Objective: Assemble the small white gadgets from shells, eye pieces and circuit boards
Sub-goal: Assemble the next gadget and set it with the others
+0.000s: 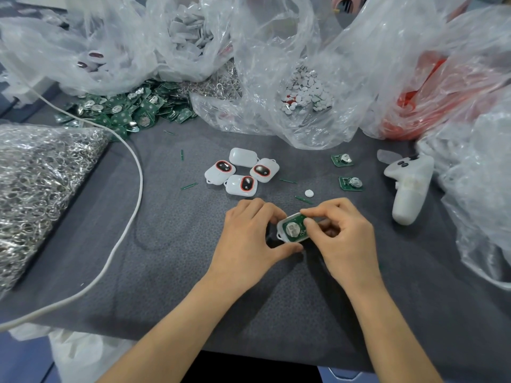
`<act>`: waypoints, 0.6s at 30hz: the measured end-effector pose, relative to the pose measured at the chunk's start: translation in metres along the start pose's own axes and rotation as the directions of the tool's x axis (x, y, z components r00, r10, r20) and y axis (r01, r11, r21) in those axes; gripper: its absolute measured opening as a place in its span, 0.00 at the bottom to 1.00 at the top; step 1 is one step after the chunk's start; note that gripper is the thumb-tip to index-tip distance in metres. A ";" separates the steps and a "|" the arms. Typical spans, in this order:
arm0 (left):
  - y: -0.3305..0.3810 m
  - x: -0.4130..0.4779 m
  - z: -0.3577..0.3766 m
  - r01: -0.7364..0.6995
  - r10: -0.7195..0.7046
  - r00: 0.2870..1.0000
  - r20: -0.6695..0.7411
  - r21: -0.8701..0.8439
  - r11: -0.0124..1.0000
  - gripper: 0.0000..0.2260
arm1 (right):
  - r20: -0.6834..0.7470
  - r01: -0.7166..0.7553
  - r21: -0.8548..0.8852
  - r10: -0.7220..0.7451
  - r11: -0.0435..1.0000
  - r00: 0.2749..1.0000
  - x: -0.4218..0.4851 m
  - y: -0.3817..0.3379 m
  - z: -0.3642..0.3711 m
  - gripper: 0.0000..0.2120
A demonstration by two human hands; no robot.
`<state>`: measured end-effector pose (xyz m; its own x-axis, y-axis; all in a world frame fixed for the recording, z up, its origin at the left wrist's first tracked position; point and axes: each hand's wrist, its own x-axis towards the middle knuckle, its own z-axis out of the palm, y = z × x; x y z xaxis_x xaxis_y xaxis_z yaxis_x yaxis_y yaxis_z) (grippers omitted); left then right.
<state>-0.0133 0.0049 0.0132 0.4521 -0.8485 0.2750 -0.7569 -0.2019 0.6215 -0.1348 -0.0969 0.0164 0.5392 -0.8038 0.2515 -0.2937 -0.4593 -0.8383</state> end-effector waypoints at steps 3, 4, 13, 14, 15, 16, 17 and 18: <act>0.001 0.000 0.000 0.004 -0.004 1.000 0.003 -0.002 1.000 0.18 | 0.006 0.008 -0.018 -0.008 1.000 1.000 0.000 0.000 0.001 0.06; 0.001 0.000 0.000 0.004 -0.004 1.000 0.004 -0.002 1.000 0.18 | 0.010 0.010 -0.024 -0.009 1.000 1.000 0.000 0.000 0.001 0.06; 0.001 0.000 -0.001 -0.005 0.005 1.000 -0.001 0.012 1.000 0.18 | 0.011 0.014 -0.064 -0.013 0.998 1.000 0.001 0.000 0.003 0.06; 0.001 0.000 -0.001 -0.006 0.006 1.000 -0.001 0.014 1.000 0.18 | 0.012 0.014 -0.067 -0.013 0.998 1.000 0.001 0.000 0.003 0.06; 0.001 0.000 0.000 -0.007 0.007 1.000 -0.002 0.016 1.000 0.18 | 0.013 0.017 -0.074 -0.016 0.997 1.000 0.001 -0.001 0.003 0.06; 0.000 0.000 0.000 -0.006 0.006 1.000 -0.004 0.017 1.000 0.18 | 0.013 0.020 -0.079 -0.019 0.997 1.000 0.001 -0.001 0.003 0.06; 0.000 0.000 0.000 -0.006 0.006 1.000 -0.007 0.017 1.000 0.18 | 0.011 0.020 -0.080 -0.020 0.997 1.000 0.001 -0.001 0.004 0.06; 0.000 0.000 0.000 -0.005 0.005 1.000 -0.010 0.018 1.000 0.18 | 0.008 0.019 -0.078 -0.019 0.997 1.000 0.001 -0.001 0.004 0.06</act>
<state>-0.0136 0.0046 0.0132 0.4528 -0.8445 0.2860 -0.7675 -0.2059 0.6071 -0.1303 -0.0955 0.0157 0.5506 -0.7922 0.2634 -0.3437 -0.5026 -0.7932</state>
